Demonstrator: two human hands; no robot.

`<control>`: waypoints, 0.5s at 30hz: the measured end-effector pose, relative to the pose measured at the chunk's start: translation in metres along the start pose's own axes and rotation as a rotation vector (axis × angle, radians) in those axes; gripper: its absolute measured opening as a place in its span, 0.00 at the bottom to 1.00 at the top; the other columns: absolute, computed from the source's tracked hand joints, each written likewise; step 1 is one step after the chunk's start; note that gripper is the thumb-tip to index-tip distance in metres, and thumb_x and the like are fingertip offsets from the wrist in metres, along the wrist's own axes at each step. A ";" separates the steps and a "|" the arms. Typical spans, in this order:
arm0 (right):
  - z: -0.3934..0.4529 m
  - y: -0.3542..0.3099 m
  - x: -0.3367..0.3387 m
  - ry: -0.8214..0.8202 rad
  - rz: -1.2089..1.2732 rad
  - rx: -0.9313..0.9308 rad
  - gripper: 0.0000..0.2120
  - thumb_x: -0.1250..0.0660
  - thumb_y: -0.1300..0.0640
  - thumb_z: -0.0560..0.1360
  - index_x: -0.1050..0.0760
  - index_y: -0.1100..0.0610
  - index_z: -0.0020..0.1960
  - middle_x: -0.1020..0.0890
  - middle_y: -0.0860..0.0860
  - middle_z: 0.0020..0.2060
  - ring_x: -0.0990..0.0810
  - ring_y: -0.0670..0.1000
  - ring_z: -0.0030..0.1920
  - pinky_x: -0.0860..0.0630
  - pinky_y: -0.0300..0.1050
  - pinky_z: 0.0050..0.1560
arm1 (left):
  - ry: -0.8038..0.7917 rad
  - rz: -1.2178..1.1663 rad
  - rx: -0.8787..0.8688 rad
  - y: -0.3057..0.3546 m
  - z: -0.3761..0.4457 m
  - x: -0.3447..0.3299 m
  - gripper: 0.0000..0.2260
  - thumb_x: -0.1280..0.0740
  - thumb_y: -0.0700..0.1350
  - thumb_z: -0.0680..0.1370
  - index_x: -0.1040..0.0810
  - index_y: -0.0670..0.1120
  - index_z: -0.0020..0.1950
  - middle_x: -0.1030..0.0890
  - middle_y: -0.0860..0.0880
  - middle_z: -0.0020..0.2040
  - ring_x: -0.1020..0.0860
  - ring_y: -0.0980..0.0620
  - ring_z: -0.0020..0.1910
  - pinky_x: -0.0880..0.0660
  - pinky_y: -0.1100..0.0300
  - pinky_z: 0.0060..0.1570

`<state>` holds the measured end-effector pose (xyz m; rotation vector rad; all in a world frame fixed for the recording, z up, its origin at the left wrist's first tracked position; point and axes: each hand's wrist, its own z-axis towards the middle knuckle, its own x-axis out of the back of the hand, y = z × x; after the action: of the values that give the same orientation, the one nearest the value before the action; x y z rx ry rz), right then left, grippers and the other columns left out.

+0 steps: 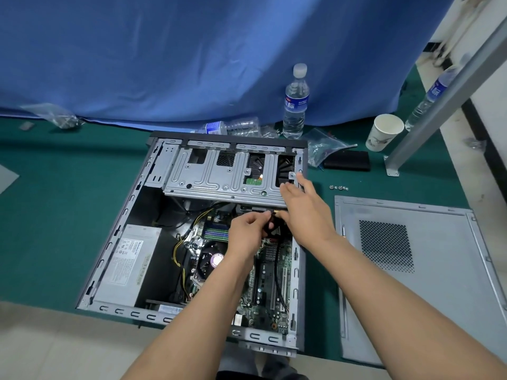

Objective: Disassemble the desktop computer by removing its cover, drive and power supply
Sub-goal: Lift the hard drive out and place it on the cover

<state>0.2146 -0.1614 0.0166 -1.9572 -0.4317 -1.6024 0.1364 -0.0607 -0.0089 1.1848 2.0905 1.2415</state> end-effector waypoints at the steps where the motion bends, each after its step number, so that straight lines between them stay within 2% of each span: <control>1: 0.000 0.000 0.000 0.000 0.001 -0.003 0.28 0.38 0.51 0.78 0.41 0.58 0.74 0.36 0.49 0.73 0.52 0.51 0.76 0.36 0.46 0.68 | -0.011 0.015 0.005 -0.005 -0.004 0.000 0.11 0.33 0.45 0.78 0.20 0.43 0.37 0.23 0.49 0.31 0.32 0.56 0.29 0.35 0.62 0.33; 3: 0.000 0.000 -0.001 0.003 0.000 -0.001 0.28 0.38 0.52 0.78 0.41 0.58 0.74 0.36 0.50 0.73 0.52 0.51 0.76 0.36 0.47 0.68 | -0.014 0.011 0.032 -0.017 -0.014 0.001 0.10 0.32 0.46 0.77 0.19 0.45 0.37 0.22 0.50 0.32 0.32 0.55 0.29 0.36 0.63 0.31; 6: 0.000 0.001 -0.002 0.006 0.001 -0.004 0.27 0.37 0.51 0.78 0.40 0.58 0.74 0.35 0.49 0.72 0.52 0.51 0.76 0.36 0.47 0.68 | -0.001 -0.095 0.100 -0.010 -0.008 0.014 0.08 0.33 0.45 0.78 0.19 0.44 0.41 0.20 0.51 0.33 0.29 0.57 0.27 0.30 0.69 0.32; 9: 0.000 0.001 -0.003 0.022 0.015 -0.012 0.27 0.37 0.51 0.78 0.39 0.57 0.74 0.35 0.49 0.72 0.51 0.51 0.76 0.35 0.47 0.68 | -0.086 0.031 0.085 0.008 0.004 0.030 0.06 0.30 0.44 0.76 0.20 0.42 0.43 0.20 0.48 0.35 0.25 0.56 0.27 0.27 0.66 0.33; 12: 0.000 0.001 -0.007 0.052 0.037 -0.011 0.27 0.37 0.51 0.78 0.39 0.57 0.73 0.35 0.48 0.72 0.52 0.50 0.76 0.35 0.47 0.68 | -0.098 0.128 0.082 0.004 0.005 0.036 0.07 0.27 0.46 0.74 0.22 0.43 0.41 0.20 0.49 0.36 0.23 0.57 0.28 0.26 0.64 0.35; 15: -0.001 0.004 -0.011 0.073 0.071 -0.006 0.27 0.36 0.52 0.78 0.39 0.56 0.73 0.35 0.48 0.72 0.52 0.50 0.76 0.38 0.46 0.70 | -0.110 0.168 0.090 -0.011 0.004 0.034 0.06 0.26 0.44 0.72 0.22 0.44 0.40 0.20 0.50 0.36 0.23 0.55 0.34 0.27 0.66 0.39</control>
<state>0.2135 -0.1645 0.0054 -1.8907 -0.3248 -1.6255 0.1156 -0.0330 -0.0183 1.4602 2.0196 1.1356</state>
